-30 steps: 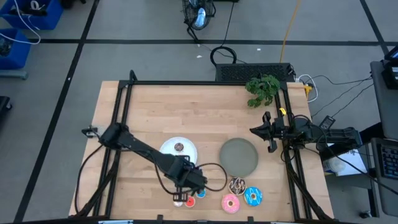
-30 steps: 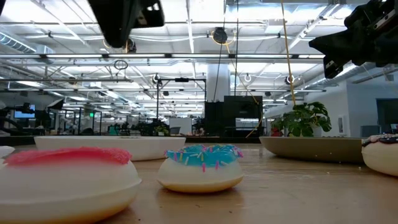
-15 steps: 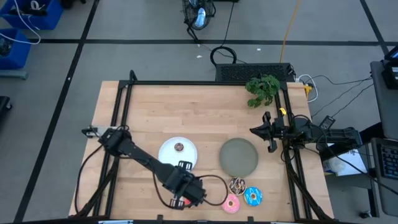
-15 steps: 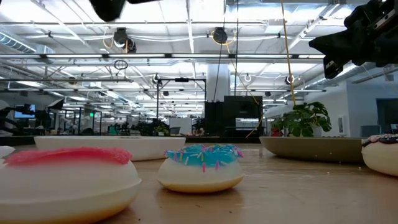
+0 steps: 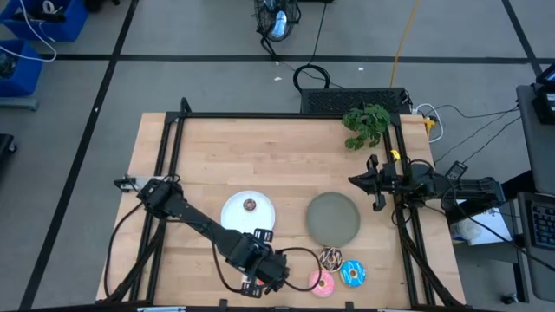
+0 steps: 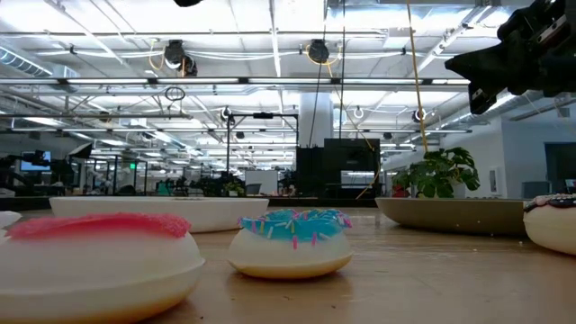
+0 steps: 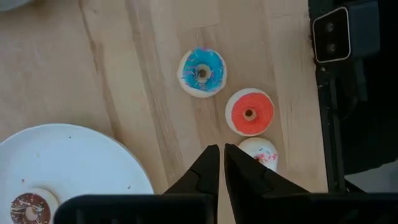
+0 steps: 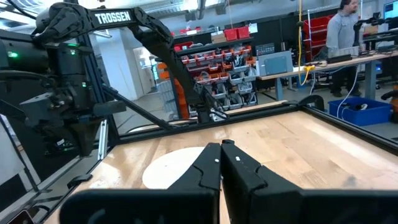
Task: Pick & Place donuts
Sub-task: Put the small white donut on the white plate
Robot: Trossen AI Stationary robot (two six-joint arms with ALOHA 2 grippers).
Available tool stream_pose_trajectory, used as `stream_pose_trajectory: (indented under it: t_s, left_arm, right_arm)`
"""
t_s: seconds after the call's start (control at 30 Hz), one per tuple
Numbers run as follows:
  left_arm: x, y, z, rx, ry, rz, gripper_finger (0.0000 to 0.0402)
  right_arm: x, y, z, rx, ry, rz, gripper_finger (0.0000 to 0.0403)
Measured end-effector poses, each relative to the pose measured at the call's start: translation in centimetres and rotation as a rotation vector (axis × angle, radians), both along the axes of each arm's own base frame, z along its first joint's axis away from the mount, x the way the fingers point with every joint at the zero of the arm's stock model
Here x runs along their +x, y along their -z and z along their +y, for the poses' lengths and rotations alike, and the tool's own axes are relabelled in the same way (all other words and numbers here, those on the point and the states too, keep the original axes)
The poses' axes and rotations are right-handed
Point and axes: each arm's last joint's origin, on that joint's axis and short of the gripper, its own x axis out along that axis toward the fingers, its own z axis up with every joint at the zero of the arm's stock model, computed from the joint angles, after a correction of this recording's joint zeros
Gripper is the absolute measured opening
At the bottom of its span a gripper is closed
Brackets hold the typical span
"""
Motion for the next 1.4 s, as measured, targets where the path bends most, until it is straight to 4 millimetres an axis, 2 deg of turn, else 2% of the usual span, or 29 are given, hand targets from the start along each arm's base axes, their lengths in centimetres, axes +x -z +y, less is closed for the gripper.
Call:
stream_pose_trajectory:
  t_s: [0.43,0.63,0.97,1.1,1.3,1.4]
  left_arm:
    - [0.4,-0.1,-0.5,-0.029,0.01,-0.054,0.0004]
    - [0.0,-0.1,-1.1,-0.035,0.011,-0.054,0.0026]
    - [-1.3,-0.1,-3.0,0.019,0.15,-0.077,0.0006]
    - [-2.1,0.9,-3.7,0.035,0.104,-0.043,0.0023]
    - [-3.4,4.3,-4.5,0.02,0.024,0.043,0.0026]
    - [-3.8,5.3,-4.8,0.011,-0.018,0.059,0.003]
  right_arm:
    - [0.0,-0.1,-0.1,-0.004,0.032,-0.015,0.0]
    - [-0.1,-0.3,-0.2,-0.005,0.08,-0.029,0.0]
    - [-0.1,-0.3,-0.2,-0.021,0.078,-0.034,0.0]
    - [-0.1,-0.3,-0.2,-0.021,0.076,-0.032,0.0]
    - [-0.1,-0.4,-0.2,-0.029,0.077,-0.039,0.0]
    - [-0.1,-0.4,-0.2,-0.029,0.077,-0.038,0.0]
